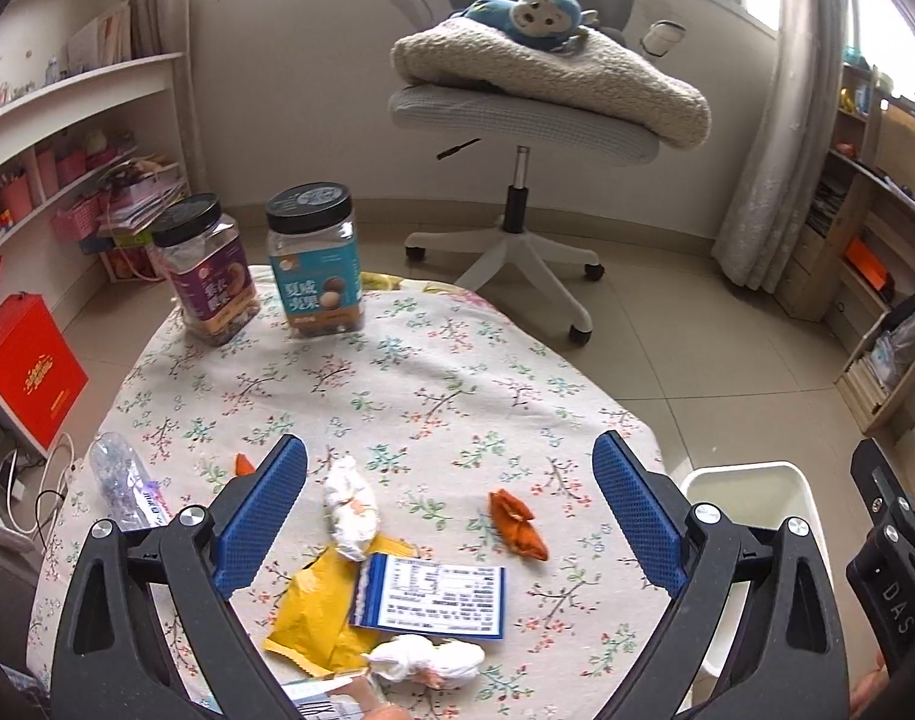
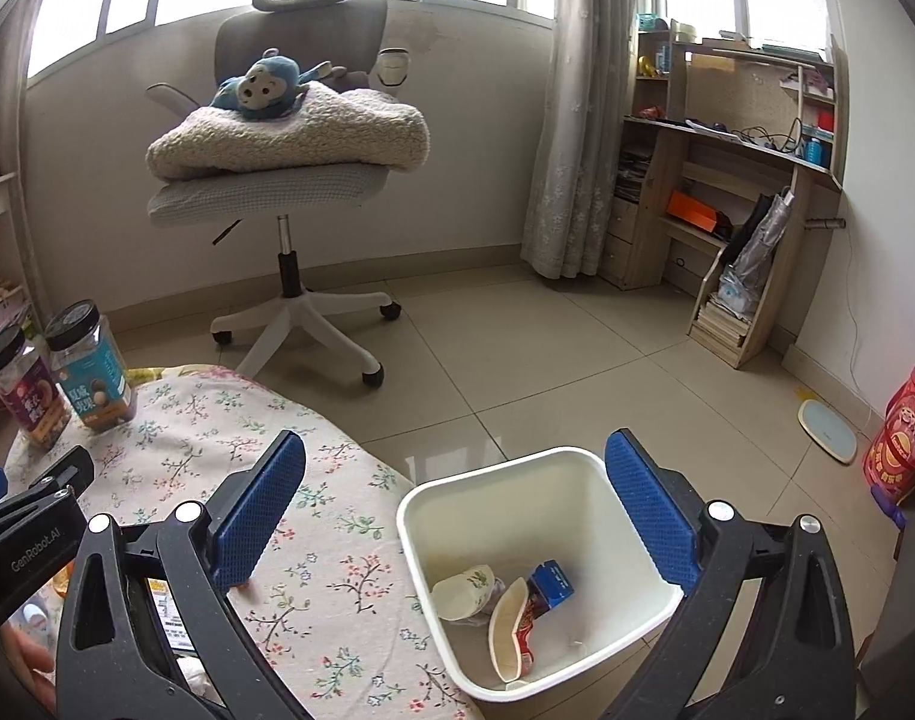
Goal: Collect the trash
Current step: 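Grasp the clear plastic bottle with the left tool and lift it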
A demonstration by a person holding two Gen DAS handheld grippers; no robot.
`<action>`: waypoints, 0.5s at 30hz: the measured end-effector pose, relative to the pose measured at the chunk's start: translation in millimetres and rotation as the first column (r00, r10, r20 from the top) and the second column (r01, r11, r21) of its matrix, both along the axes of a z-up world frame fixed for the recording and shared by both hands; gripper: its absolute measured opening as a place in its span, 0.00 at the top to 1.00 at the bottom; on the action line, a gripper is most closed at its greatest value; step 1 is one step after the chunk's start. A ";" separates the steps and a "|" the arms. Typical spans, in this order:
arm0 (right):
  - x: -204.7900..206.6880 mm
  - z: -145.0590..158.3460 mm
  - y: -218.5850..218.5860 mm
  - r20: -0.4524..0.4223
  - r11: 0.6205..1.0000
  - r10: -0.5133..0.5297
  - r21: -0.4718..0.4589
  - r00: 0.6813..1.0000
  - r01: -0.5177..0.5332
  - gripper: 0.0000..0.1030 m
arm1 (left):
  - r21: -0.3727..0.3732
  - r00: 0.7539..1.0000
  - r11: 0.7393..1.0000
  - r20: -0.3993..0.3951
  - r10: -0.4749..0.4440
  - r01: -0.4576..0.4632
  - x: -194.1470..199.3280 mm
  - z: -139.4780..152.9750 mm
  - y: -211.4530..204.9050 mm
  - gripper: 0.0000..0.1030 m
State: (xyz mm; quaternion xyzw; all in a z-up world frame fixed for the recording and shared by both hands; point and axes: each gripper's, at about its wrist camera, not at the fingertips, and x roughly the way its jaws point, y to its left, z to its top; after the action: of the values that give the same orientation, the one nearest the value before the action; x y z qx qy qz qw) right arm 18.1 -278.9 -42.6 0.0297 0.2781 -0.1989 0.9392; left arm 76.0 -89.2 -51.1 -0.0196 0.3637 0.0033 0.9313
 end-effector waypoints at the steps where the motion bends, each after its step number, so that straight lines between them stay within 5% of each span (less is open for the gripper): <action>1: 3.9 -1.5 7.2 -0.006 1.000 0.013 0.003 1.000 -0.013 0.07 | -0.002 1.000 1.000 -0.010 0.015 -0.015 2.2 -2.3 7.0 0.09; 8: 27.2 -14.1 56.7 -0.049 0.995 0.099 -0.007 0.994 -0.099 0.07 | 0.003 0.980 0.987 -0.120 0.158 -0.158 21.4 -25.0 74.8 0.09; 15: 44.4 -27.8 99.0 -0.102 0.983 0.179 -0.032 0.979 -0.183 0.07 | 0.020 0.903 0.925 -0.210 0.375 -0.380 32.0 -49.4 164.7 0.09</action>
State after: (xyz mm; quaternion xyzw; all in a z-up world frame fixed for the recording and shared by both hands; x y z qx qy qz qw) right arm 62.5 -179.9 -70.4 -0.0249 0.3214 -0.1194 0.9390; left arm 108.0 75.5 -100.4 -0.0992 0.4491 0.1816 0.8692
